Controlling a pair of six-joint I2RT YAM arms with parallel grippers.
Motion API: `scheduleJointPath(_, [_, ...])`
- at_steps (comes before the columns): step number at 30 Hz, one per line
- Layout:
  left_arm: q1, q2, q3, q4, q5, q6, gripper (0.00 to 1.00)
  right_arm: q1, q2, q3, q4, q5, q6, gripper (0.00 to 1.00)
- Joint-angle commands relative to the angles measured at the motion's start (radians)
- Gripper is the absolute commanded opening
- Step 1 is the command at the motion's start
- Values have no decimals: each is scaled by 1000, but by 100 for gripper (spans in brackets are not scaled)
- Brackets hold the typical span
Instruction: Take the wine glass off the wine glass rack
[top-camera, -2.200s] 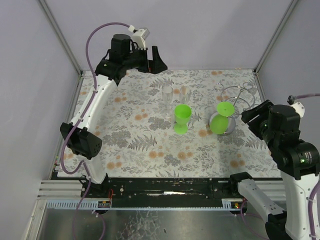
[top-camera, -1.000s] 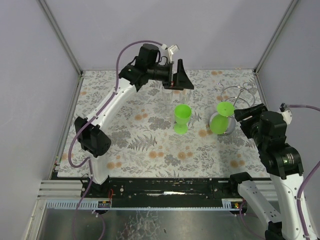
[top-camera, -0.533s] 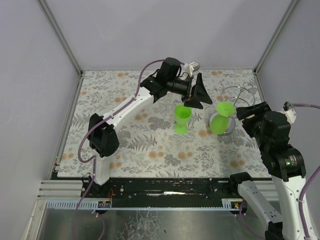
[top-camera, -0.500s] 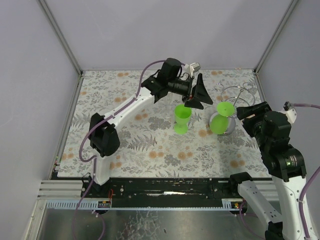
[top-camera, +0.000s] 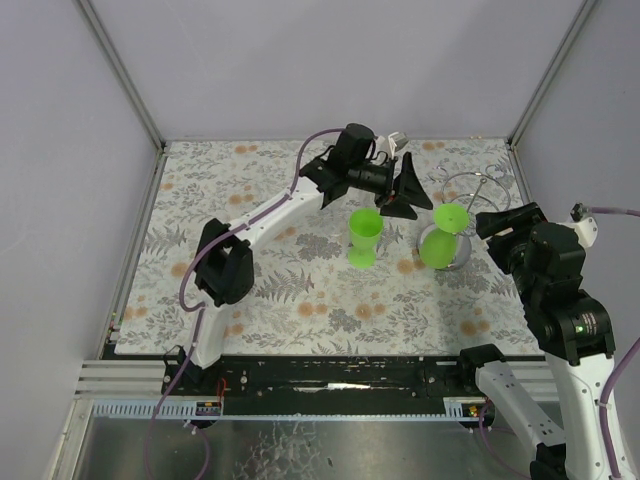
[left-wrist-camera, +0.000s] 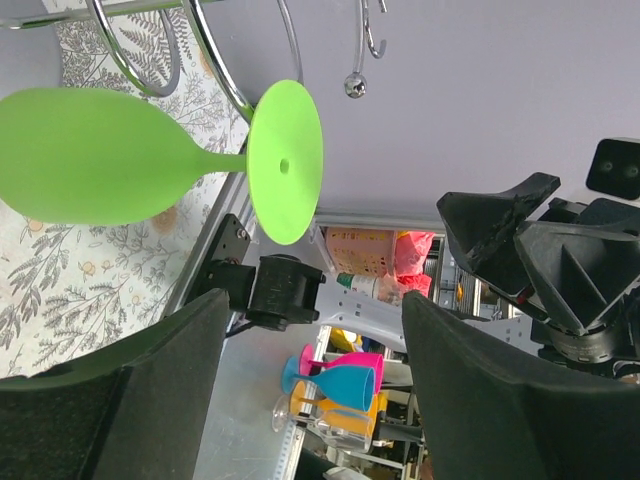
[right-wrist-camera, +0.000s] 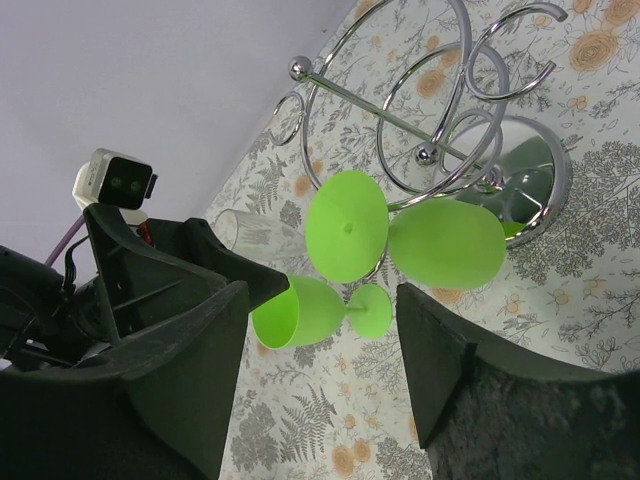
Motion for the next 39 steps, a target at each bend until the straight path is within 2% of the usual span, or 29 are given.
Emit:
scheduleJointPath(1, [-18,21,46,98,-9,-31,66,-3,-7,33,4,35,-11,68])
scheduleJointPath(4, [-24,38,50,108,-14,-41,63,-2,-15,31,-4,40,-8,68])
scheduleJointPath(20, [-36,89,77,126,-39,-51,60,-2,-26,33,-21,53,-6,68])
scheduleJointPath(26, [-40,101,96,131,-48,-55,54,-2,-31,35,-26,58,-7,68])
scheduleJointPath(39, [-53,116,100,125,-55,-47,54,-2,-46,40,-47,71,-3,68])
